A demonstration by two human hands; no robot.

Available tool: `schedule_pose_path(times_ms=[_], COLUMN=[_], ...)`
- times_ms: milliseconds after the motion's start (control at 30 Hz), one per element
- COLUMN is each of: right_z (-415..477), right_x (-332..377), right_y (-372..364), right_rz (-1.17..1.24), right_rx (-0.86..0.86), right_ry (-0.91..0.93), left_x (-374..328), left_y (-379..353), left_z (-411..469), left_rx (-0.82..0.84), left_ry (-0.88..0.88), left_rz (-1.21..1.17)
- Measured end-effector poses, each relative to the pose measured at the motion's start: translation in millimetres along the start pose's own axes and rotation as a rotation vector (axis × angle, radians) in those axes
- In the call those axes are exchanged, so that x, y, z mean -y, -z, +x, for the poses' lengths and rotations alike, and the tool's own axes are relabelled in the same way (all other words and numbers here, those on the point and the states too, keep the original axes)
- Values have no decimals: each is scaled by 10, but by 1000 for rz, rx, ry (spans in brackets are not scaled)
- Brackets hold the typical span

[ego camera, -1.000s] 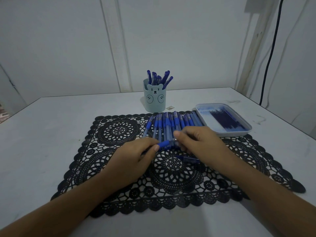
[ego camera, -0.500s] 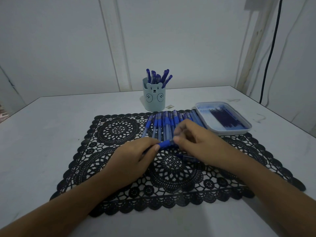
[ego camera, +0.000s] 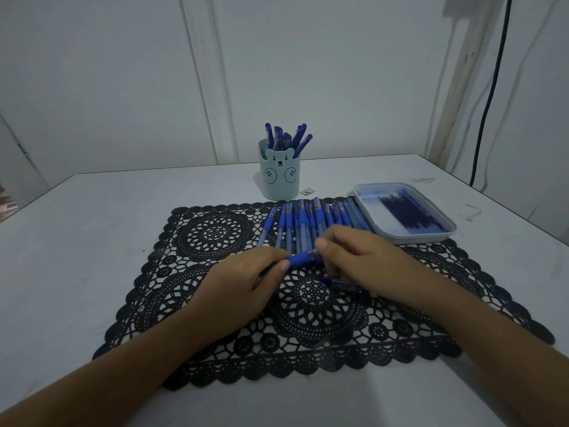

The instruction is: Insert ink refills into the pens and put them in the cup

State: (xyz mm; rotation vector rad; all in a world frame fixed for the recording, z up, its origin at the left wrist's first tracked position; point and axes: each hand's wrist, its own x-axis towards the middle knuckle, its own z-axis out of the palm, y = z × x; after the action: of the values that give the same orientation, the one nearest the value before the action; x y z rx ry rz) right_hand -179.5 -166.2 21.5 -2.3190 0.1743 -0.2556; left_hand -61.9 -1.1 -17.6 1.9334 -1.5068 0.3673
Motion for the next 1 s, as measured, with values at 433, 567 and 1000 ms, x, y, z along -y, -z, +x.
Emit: schedule_pose_path(times_ms=[433, 567, 1000], right_z=[22, -5, -15], right_x=[-39, -73, -33], right_y=[59, 176, 244], right_rz=[-182, -460, -248], right_rx=[1, 114, -2], right_ry=[45, -3, 41], left_x=[-32, 13, 23], left_y=[5, -10, -10], left_z=[-10, -9, -5], left_rx=[-31, -56, -49], left_ry=[-4, 54, 33], left_rz=[134, 78, 53])
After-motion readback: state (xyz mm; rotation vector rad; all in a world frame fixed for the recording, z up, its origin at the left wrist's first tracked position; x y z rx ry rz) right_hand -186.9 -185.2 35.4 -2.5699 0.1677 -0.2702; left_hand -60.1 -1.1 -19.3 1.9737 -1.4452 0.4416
